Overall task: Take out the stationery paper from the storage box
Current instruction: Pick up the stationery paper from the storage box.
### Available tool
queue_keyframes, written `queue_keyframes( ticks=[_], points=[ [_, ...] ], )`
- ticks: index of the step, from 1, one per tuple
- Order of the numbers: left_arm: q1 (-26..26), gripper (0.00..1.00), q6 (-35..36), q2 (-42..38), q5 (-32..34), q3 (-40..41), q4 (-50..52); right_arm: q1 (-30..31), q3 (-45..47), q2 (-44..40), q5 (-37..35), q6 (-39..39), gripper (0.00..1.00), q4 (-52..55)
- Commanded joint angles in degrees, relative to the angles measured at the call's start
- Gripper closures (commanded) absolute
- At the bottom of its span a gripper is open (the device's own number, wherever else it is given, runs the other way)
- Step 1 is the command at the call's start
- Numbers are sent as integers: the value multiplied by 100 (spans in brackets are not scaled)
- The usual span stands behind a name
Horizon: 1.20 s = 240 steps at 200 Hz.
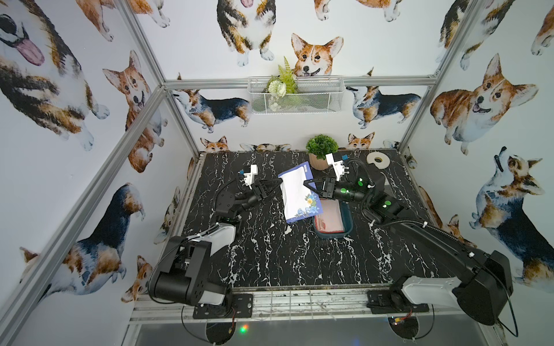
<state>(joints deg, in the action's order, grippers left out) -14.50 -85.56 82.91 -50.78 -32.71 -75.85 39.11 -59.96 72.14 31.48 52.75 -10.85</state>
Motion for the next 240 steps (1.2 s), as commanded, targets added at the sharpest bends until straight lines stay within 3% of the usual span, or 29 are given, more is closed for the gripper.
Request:
queue_keyframes(
  ticks=[1,37,118,144,161,176,195,203,215,240],
  points=[
    [-176,33,-322,31,5,-133,-562,9,-71,78,-63,97,100,-323],
    [-520,41,-254,101,102,-208,-562,9,-151,268,-98,62,100,-336],
    [-633,98,-126,-1,-36,-262,-338,-4,-297,140,-476,-417,100,414],
    [-633,100,226,-220,-112,-311,294,-9,-258,64,-586,-531,100,632],
    [-633,100,848,-584,-215,-460,1322,-9,-253,37,-645,-603,99,786],
    [-628,100,1898,-1107,-202,-754,3130,-9,-289,8,-720,-684,78,1002],
    [-633,100,4070,-1830,372,-1534,6673,-9,-320,-88,-905,-832,52,1328],
    [-626,100,4762,-1995,623,-1984,7692,-9,-353,-135,-997,-906,45,1510],
    [-502,100,5317,-2052,664,-2298,8525,-9,-421,-197,-1165,-1065,40,1835],
    [-104,100,5665,-1779,573,-2576,9252,-9,-592,-303,-1614,-1350,38,2525]
  ],
)
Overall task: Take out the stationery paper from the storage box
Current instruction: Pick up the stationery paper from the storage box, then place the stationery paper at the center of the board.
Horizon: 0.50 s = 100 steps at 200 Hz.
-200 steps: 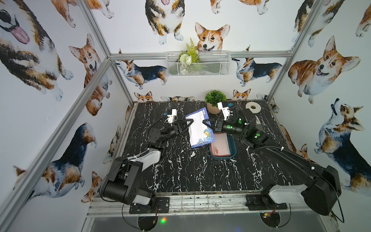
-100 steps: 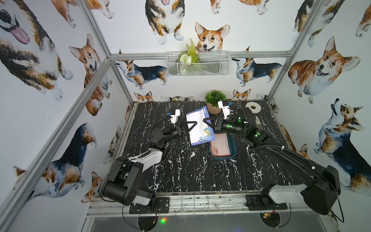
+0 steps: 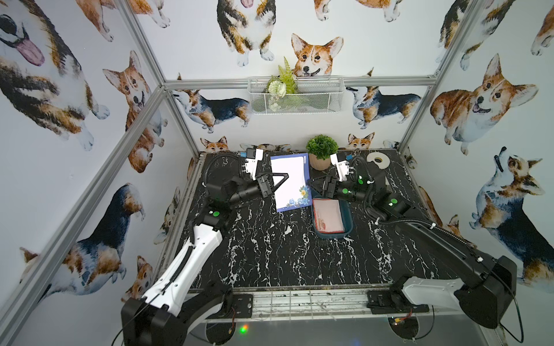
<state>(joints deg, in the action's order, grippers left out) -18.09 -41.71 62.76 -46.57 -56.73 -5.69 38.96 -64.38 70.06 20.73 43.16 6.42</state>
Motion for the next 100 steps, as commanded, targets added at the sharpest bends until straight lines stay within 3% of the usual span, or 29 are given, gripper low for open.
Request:
queue_keyframes(
  ticks=[1,62,100],
  points=[
    [267,100,1302,250,154,-177,2259,2,-152,-97,-563,-398,38,825],
    [1087,100,2221,1776,39,-391,2441,3,-428,145,-2008,-677,31,2623],
    [1131,100,2352,2633,711,-811,2784,-1,-327,455,-2451,-686,30,3055]
  ],
)
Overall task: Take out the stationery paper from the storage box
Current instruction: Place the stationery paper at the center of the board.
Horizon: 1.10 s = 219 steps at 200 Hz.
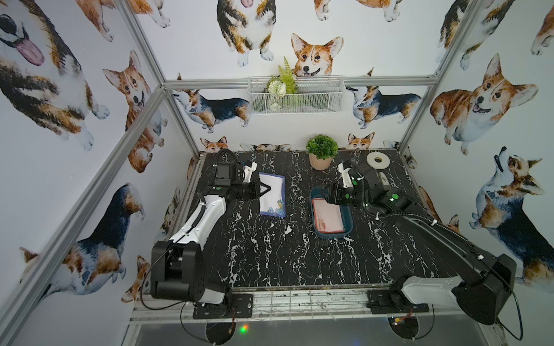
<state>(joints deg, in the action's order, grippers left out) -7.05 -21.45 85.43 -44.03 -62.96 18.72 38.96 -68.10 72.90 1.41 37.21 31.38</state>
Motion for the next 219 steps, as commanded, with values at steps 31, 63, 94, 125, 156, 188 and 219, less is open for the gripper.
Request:
queue_keyframes(
  ticks=[31,63,94,125,156,188,219],
  points=[
    [16,100,192,838,1001,-146,191,2,169,527,-699,-109,29,713],
    [-34,100,141,1286,1371,-177,-12,5,252,816,-816,-127,29,703],
    [-35,100,189,1816,1688,-504,132,-2,253,1042,-1061,-244,28,760],
    [-34,100,245,2133,1946,-770,255,-27,255,1403,-1053,-377,28,723],
    [-40,100,391,2368,2206,-1057,581,-29,181,1737,-941,-355,28,594],
    [-42,91,556,2426,2547,-1198,817,-55,7,2062,-904,-458,28,541],
    [-47,60,651,2269,3073,-1245,1029,-71,-177,2375,-892,-580,28,560]
  ],
)
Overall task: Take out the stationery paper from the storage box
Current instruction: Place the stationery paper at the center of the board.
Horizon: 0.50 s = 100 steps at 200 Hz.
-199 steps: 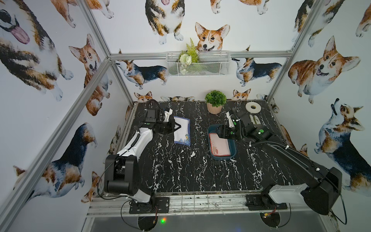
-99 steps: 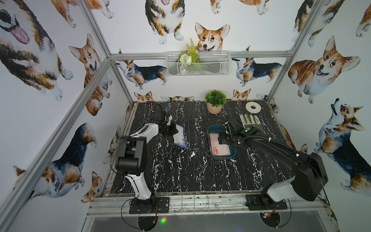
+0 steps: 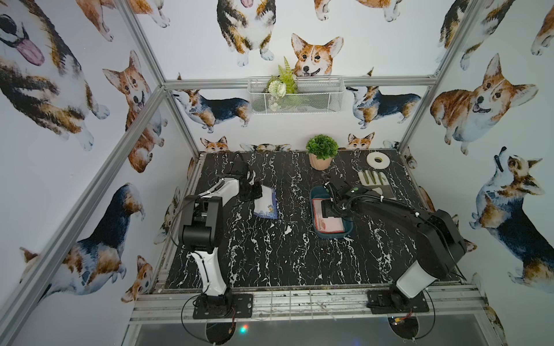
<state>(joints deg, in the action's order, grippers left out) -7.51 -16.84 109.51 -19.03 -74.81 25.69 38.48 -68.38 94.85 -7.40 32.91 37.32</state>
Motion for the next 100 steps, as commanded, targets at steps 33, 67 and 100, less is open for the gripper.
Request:
queue_keyframes(
  ticks=[33,67,100],
  points=[
    [2,41,213,-545,1209,-130,569,-133,-227,404,75,-162,27,-42],
    [3,31,212,-1324,1873,-125,846,-233,-300,554,-189,-252,24,99],
    [1,30,-78,-2465,1635,403,647,-421,-426,831,-138,-387,16,127]
  ],
)
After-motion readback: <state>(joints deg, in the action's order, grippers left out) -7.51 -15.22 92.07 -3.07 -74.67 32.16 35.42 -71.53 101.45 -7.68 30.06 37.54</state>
